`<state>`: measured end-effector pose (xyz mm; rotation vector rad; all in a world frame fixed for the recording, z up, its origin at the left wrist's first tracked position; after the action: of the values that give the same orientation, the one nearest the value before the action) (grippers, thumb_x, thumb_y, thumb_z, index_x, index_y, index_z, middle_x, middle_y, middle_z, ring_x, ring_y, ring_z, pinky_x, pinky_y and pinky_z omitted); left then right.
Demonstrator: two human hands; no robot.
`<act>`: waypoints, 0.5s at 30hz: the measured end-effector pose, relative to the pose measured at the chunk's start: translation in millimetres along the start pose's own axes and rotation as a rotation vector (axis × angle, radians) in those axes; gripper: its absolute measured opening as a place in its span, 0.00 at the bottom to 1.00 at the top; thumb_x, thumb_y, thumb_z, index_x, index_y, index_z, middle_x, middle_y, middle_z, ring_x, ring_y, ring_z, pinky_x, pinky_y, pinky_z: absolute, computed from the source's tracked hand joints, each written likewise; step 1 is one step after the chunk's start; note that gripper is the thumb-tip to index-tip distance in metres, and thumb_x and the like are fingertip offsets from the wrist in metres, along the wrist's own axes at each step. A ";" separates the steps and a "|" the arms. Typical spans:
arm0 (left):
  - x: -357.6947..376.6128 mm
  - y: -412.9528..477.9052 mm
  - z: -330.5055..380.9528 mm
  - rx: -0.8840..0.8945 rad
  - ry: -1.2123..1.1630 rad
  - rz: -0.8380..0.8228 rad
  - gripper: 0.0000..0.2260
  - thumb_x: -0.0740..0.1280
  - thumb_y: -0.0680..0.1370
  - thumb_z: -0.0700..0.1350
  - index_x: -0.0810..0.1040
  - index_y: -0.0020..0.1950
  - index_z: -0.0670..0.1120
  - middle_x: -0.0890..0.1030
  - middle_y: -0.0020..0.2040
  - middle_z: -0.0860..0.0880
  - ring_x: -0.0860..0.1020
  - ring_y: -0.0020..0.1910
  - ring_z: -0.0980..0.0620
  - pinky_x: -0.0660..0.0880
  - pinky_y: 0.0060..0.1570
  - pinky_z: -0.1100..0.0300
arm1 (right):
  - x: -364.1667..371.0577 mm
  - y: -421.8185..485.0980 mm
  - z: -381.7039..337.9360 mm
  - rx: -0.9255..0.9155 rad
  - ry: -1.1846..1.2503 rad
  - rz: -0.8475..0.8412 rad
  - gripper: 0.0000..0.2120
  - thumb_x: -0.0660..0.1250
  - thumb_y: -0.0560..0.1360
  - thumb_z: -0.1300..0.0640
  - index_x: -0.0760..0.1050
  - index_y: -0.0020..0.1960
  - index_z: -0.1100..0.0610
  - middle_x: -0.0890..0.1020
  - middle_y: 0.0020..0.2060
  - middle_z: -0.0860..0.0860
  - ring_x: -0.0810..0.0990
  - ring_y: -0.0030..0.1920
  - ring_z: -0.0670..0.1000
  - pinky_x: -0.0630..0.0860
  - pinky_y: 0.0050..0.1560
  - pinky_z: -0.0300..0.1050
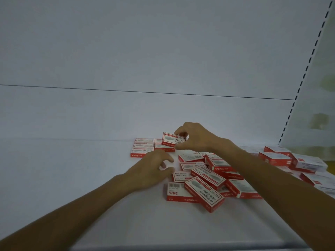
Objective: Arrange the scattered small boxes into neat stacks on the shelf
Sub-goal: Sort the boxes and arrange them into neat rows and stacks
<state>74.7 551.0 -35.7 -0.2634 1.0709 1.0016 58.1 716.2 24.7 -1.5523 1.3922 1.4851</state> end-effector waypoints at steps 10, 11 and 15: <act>-21.3 -24.7 -34.6 0.059 0.029 0.018 0.08 0.65 0.76 0.43 0.78 0.54 0.49 0.75 0.49 0.58 0.74 0.43 0.65 0.70 0.41 0.76 | 24.5 18.0 -18.8 0.078 0.013 -0.096 0.18 0.70 0.70 0.56 0.75 0.58 0.60 0.78 0.53 0.55 0.77 0.52 0.53 0.75 0.54 0.46; -21.3 -25.8 -35.9 0.070 0.035 0.019 0.08 0.65 0.76 0.43 0.78 0.55 0.49 0.76 0.49 0.58 0.73 0.43 0.66 0.69 0.42 0.77 | 26.9 18.8 -18.8 0.084 -0.011 -0.114 0.18 0.70 0.71 0.56 0.74 0.59 0.60 0.77 0.54 0.55 0.77 0.53 0.53 0.74 0.54 0.45; -20.9 -30.4 -38.1 0.119 0.057 0.026 0.08 0.64 0.77 0.44 0.79 0.55 0.47 0.79 0.52 0.53 0.73 0.45 0.63 0.68 0.44 0.76 | 34.2 20.4 -12.8 0.110 -0.079 -0.182 0.18 0.69 0.71 0.53 0.76 0.58 0.60 0.77 0.53 0.55 0.75 0.51 0.52 0.71 0.50 0.43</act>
<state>73.2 498.9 -45.5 -0.1821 1.1836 0.9539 38.2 688.7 0.2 -1.4933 1.2316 1.3241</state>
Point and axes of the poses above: each hand's wrist, its own y-axis towards the middle knuckle, its own x-axis out of the palm, z = x × y, the point moved 1 cm from there along y, towards the middle knuckle
